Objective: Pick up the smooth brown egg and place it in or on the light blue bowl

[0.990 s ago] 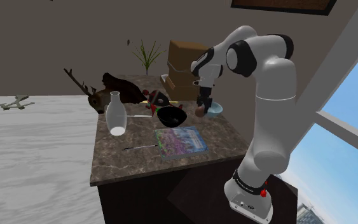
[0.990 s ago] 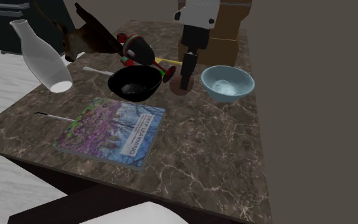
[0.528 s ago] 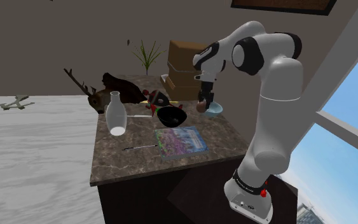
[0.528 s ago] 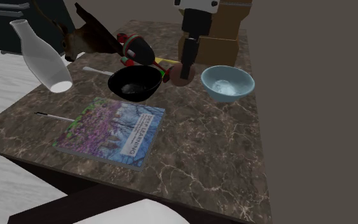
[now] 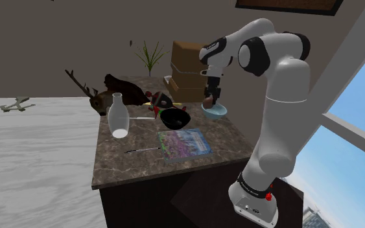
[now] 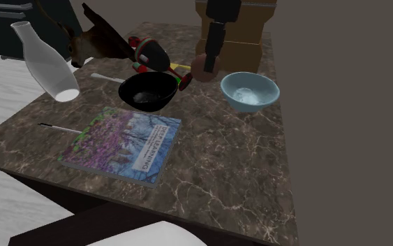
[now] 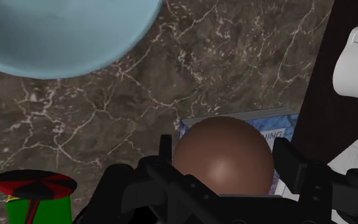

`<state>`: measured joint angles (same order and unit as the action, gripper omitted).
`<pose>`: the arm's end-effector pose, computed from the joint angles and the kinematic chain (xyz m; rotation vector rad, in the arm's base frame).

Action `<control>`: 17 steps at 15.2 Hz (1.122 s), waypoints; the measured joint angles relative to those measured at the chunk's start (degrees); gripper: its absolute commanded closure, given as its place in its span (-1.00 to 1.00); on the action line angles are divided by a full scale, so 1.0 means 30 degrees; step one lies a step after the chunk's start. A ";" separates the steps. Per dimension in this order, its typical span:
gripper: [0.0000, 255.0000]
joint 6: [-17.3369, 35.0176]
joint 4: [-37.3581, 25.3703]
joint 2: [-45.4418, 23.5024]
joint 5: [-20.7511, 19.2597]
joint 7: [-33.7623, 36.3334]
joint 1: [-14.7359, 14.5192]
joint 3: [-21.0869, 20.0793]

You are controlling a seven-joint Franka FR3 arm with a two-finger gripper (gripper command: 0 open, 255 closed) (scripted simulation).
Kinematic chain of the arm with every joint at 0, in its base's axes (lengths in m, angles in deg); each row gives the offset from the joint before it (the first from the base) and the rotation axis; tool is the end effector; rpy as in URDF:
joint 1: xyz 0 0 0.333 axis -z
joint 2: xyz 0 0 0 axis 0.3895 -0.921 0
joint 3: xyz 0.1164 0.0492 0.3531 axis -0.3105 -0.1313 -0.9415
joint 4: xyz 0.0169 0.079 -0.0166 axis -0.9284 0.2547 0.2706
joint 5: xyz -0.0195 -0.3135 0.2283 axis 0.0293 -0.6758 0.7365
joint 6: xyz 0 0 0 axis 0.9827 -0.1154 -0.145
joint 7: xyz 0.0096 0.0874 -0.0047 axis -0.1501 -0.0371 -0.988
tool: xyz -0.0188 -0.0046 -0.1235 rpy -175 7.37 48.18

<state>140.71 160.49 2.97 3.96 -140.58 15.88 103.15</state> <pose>0.4495 -0.3312 0.4163 -2.4247 -1.2942 0.1125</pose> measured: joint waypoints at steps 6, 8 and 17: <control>1.00 -0.1847 -0.4478 -0.3854 0.1534 -0.2800 0.3546 -0.0388; 1.00 -0.2801 -0.6638 -0.5278 0.2054 -0.3479 0.4997 -0.0690; 1.00 -0.2629 -0.8328 -0.7434 0.2930 -0.4431 0.6777 -0.1302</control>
<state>132.83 135.50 -19.34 12.75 -153.87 36.21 99.24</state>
